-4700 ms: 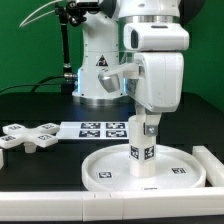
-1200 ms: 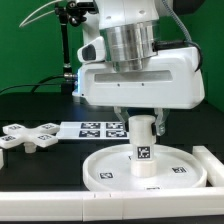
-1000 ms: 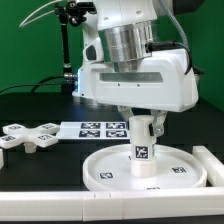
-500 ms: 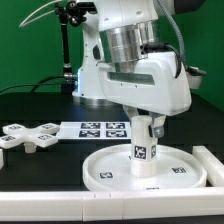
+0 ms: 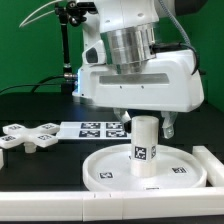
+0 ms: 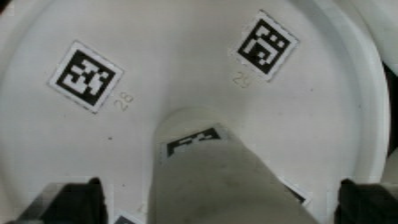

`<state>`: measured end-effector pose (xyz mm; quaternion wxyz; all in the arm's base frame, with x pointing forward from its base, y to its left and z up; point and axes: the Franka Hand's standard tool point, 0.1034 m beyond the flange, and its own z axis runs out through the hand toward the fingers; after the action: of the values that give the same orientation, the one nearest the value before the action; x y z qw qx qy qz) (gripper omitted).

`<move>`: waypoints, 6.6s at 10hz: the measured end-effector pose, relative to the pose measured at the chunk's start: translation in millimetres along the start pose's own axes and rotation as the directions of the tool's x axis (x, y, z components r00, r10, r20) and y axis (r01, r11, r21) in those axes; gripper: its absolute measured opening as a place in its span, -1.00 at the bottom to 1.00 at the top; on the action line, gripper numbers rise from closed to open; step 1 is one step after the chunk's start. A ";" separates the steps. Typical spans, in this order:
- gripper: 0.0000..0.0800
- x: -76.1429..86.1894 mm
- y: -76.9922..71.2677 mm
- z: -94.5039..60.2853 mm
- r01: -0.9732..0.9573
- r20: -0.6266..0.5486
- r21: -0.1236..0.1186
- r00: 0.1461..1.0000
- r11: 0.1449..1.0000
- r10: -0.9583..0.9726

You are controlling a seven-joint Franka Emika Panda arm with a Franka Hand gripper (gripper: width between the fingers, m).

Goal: Assemble round table

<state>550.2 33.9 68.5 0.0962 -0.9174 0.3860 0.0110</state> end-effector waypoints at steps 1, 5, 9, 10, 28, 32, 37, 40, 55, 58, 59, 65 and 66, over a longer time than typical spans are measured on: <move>0.62 0.0 0.0 0.0 0.052 0.000 0.000 0.999 0.999 -0.052; 0.62 1.0 -1.0 0.8 0.403 -0.027 -0.017 0.914 0.915 -0.404; 0.62 4.0 -3.2 -1.4 0.726 -0.026 -0.042 0.685 0.686 -0.728; 0.62 4.3 -2.6 -1.3 0.772 -0.023 -0.045 0.634 0.634 -0.773; 0.62 1.9 -4.5 1.0 0.807 0.163 -0.041 -0.577 -0.589 -0.801; 0.62 0.9 -4.9 1.3 0.692 0.185 -0.013 -0.707 -0.721 -0.682; 0.02 1.2 -3.9 1.4 0.684 0.188 -0.009 -0.715 -0.730 -0.673; 0.02 1.1 -4.0 1.3 0.713 0.189 -0.011 -0.687 -0.702 -0.701; 0.02 3.6 -1.4 1.2 0.967 0.097 -0.126 0.235 0.222 -0.967; 0.02 7.3 -0.6 -0.2 0.862 0.041 -0.115 0.501 0.494 -0.865; 0.02 8.9 -0.9 -0.8 0.805 0.019 -0.112 0.588 0.582 -0.809; 0.02 11.9 0.3 -1.9 0.490 -0.029 -0.091 0.869 0.867 -0.495; 0.02 13.1 0.0 -2.7 0.422 -0.035 -0.074 0.904 0.903 -0.425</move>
Offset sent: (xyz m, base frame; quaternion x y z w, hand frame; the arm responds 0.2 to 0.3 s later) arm 0.0000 0.0000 0.0000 0.0000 0.0000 -0.1938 0.9810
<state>559.2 24.1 69.9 0.0568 -0.9820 0.1791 -0.0205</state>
